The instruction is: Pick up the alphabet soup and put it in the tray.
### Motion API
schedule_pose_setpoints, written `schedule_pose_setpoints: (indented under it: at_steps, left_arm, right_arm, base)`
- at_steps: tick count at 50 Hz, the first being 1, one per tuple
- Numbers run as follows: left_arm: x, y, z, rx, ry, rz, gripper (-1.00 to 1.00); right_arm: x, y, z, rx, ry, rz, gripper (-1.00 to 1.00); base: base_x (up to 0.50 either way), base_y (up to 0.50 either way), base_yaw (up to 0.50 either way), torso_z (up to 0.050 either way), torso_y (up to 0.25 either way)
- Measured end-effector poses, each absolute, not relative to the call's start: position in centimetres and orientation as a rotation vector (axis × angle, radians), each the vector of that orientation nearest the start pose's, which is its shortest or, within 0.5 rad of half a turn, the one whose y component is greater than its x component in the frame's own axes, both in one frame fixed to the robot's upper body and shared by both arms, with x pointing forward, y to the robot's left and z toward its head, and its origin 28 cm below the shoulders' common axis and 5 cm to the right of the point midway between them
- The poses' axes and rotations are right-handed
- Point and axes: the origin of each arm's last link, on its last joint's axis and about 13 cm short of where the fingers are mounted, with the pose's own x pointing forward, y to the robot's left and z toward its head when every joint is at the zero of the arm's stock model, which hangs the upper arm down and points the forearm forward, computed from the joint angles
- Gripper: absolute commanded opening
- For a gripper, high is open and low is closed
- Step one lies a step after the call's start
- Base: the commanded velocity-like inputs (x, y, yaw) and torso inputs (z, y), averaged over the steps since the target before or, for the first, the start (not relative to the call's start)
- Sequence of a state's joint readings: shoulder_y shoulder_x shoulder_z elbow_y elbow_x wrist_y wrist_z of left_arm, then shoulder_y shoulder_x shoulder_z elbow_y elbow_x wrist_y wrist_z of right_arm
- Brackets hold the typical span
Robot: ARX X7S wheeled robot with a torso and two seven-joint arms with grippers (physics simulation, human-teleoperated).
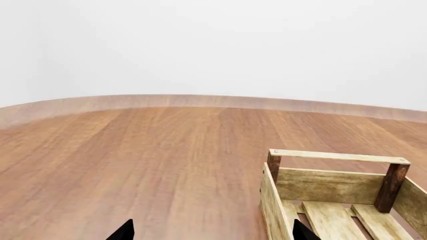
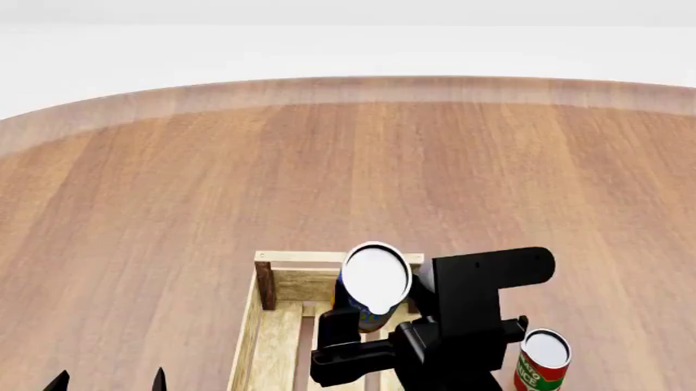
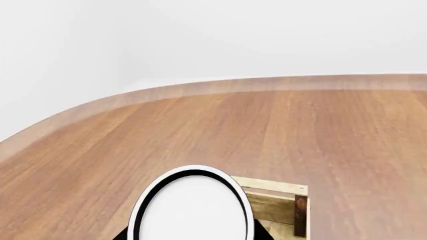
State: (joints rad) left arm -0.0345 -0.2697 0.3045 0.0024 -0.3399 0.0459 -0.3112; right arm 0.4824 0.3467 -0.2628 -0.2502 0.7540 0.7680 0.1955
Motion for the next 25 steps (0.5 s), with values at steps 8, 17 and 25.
schedule_pose_setpoints:
  at_steps: [8, 17, 25]
  left_arm:
    - [20.9, 20.8, 1.6, -0.07, 0.02, 0.021, 1.0]
    - [20.9, 20.8, 1.6, -0.068, 0.019, 0.021, 1.0]
    - [20.9, 20.8, 1.6, -0.068, 0.018, 0.021, 1.0]
  right_arm:
    - [27.4, -9.0, 12.1, 0.122, 0.221, 0.363, -1.0]
    - [27.8, -8.5, 11.2, 0.123, 0.222, 0.368, -1.0]
    - [28.1, -8.0, 10.2, 0.125, 0.227, 0.372, -1.0]
  base:
    - [0.0, 0.0, 0.0, 0.0, 0.0]
    - [0.0, 0.0, 0.0, 0.0, 0.001]
    - [0.0, 0.0, 0.0, 0.0, 0.0]
